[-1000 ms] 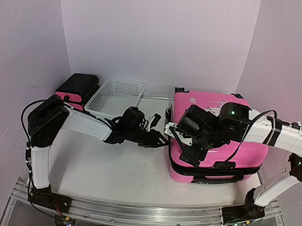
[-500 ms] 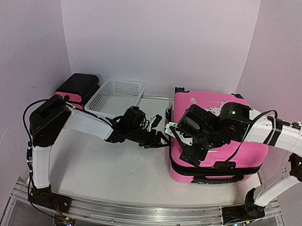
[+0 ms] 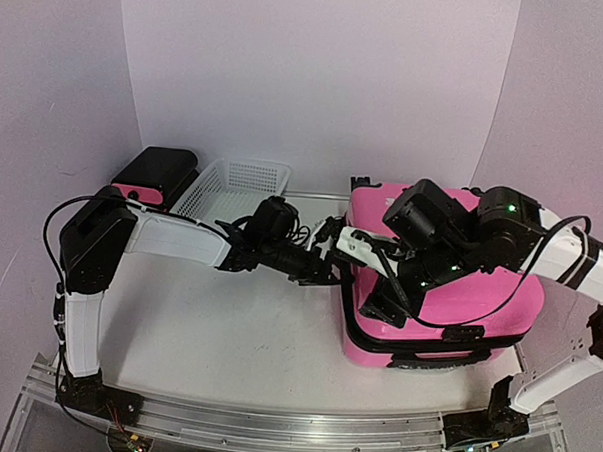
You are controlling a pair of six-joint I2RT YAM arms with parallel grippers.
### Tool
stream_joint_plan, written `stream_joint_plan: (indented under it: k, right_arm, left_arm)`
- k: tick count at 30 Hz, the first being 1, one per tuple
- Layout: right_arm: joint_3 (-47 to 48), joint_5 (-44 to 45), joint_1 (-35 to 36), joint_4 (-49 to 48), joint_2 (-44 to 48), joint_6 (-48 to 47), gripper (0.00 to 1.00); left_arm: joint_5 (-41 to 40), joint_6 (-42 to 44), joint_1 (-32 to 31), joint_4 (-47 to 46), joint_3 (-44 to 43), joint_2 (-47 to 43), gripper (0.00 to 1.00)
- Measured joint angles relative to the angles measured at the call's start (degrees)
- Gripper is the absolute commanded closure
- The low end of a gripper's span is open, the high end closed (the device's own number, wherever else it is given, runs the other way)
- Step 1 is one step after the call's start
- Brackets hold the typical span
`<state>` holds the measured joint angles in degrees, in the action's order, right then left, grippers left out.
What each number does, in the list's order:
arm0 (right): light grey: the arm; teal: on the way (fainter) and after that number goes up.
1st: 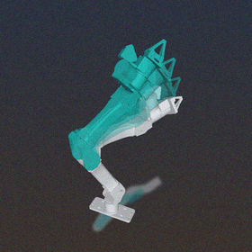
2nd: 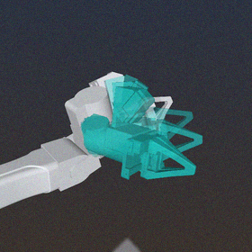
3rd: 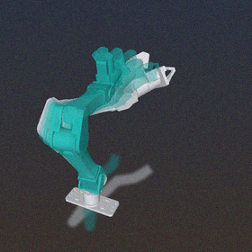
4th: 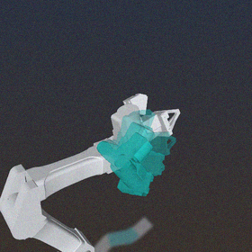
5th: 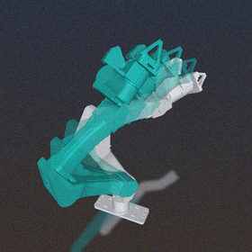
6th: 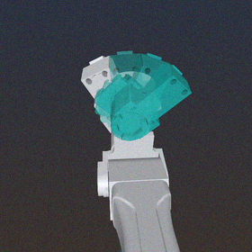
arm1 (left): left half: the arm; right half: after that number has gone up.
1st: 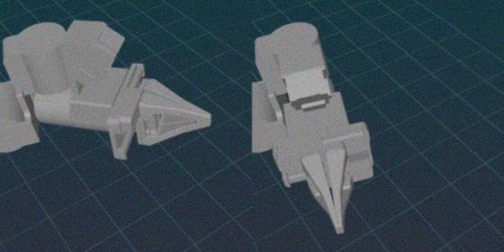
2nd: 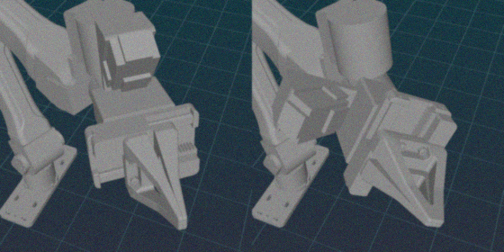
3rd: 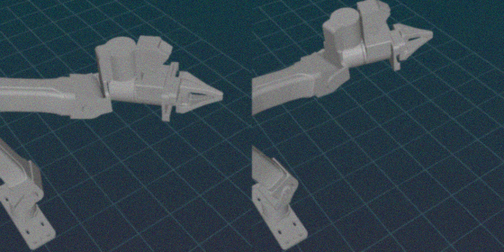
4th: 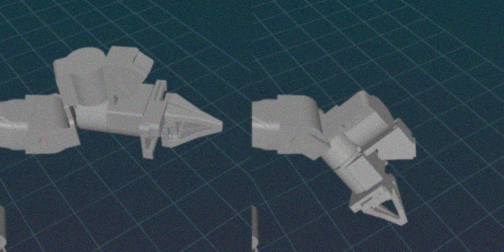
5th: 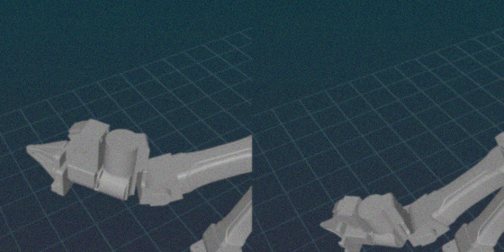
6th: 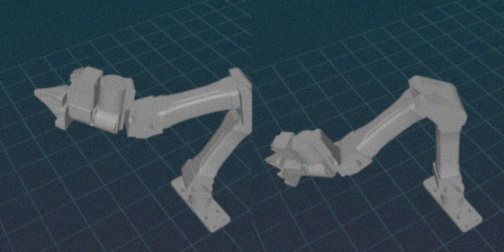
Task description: Open, take out, and arrange the luggage
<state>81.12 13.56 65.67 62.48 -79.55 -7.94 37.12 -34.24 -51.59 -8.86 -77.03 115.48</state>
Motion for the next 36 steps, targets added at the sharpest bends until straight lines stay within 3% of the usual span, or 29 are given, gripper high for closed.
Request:
stream_joint_plan:
  k: [2, 3, 9, 12, 13, 15, 19, 22, 26, 30, 36]
  right_arm:
    - [-0.1, -4.8, 0.0, -0.1, 1.8, -0.2, 0.51]
    - [-0.2, -6.8, 0.0, -0.2, 2.4, -0.1, 0.56]
    - [-1.7, -12.6, 0.1, -0.2, 1.0, 2.1, 0.77]
    - [-3.0, -12.4, 0.1, -0.4, -0.6, 3.7, 0.80]
    - [-3.4, -11.8, 0.1, -0.4, -0.7, 4.1, 0.75]
    - [-4.2, -9.0, 0.1, -0.4, -0.7, 5.5, 0.56]
    - [-4.2, -1.5, 0.2, -0.9, 0.1, 8.9, 0.34]
    - [-4.0, 5.4, 0.2, -1.0, 2.0, 11.3, 0.24]
    - [-2.0, 12.7, -0.1, -1.0, 3.1, 13.8, 0.20]
    - [-0.4, 15.0, -1.2, -1.2, 2.9, 15.4, 0.19]
    - [0.0, 15.4, -2.1, -1.2, 1.8, 17.1, 0.18]
  left_arm:
    - [0.5, 0.0, -0.1, -0.6, -1.6, 0.0, 0.25]
    - [0.9, 0.0, -0.1, -1.1, -2.4, 0.0, 0.25]
    - [1.8, -0.1, -0.7, -3.9, -5.2, 0.1, 0.26]
    - [1.3, 0.2, -1.1, -4.3, -5.0, 0.1, 0.32]
    - [0.8, 0.4, -1.1, -4.0, -4.9, 0.0, 0.33]
    - [-0.9, 1.4, -1.1, -3.3, -4.2, -0.3, 0.33]
    - [-4.3, 1.6, 0.2, -1.2, -2.0, -1.2, 0.33]
    - [-4.6, 0.9, 3.2, 0.4, -2.1, -1.1, 0.30]
    - [-1.6, 1.4, 8.3, 1.8, -8.2, 1.4, 0.23]
    - [4.0, 1.3, 12.7, 1.8, -22.3, 7.8, 0.14]
    - [7.3, -3.1, 15.7, 0.6, -42.3, 16.9, 0.13]
